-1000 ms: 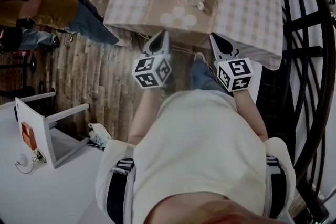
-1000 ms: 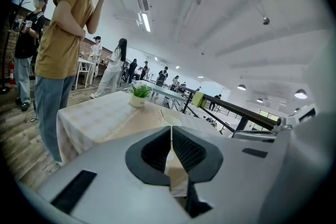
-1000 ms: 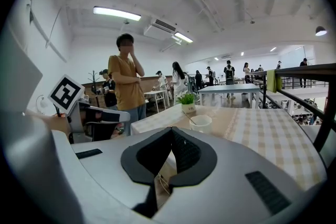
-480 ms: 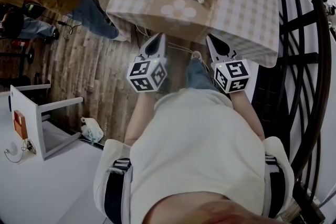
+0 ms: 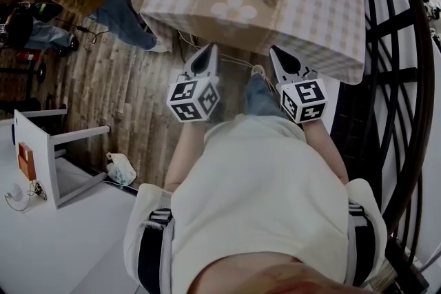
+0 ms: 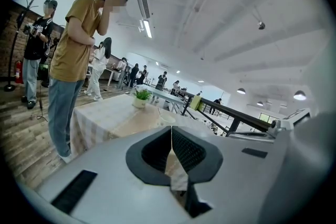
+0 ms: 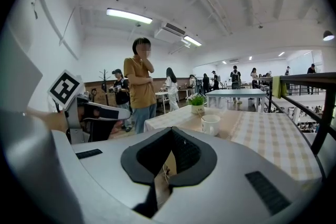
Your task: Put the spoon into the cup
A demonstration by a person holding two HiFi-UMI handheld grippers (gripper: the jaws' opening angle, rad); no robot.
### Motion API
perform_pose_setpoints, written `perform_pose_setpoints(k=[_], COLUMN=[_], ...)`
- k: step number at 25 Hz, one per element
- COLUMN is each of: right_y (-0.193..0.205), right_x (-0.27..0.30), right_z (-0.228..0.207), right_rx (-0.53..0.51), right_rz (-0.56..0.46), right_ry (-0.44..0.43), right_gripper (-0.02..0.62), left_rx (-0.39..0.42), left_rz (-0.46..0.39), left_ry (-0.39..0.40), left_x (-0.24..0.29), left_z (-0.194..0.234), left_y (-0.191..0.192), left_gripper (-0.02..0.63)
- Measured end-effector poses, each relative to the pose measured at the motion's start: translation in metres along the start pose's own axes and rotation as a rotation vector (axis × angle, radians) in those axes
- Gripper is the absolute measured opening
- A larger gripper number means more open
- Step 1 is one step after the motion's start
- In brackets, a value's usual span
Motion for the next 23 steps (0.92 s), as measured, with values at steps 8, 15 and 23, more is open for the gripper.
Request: perform_pose_setpoints(k=[8, 15, 23], right_y=[0.0011, 0.0020, 0.0041], right_x=[-0.0017, -0.0030, -0.0033], right_z=[0.0042, 0.0030, -0.0015], right_rx=[0.005, 0.007, 0.013], right_rz=[-0.004, 0.002, 0.003], right_ry=[-0.007, -0.006, 0.000], right_gripper=[0.000, 0.000, 0.000], left_rx=[0.004, 0.002, 0.005], left_rz=[0.006, 0.009, 0.017], left_ry=[-0.005, 0.006, 0.018], left_x=[-0.0030, -0.0025, 0.0012], left_z=[-0.0003, -0.0029, -0.0057], left_y=[0.0009, -0.0003, 0.0010], left_gripper=[0.006, 0.006, 0.006])
Point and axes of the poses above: the fingertips, and each gripper's own axes: x forward along the fingers, z to its left, y out of its underside, the point moved 8 cm from there along -x, backward along the fingers, and after that the axes turned 8 degrees about z, right-handed, at the moved point
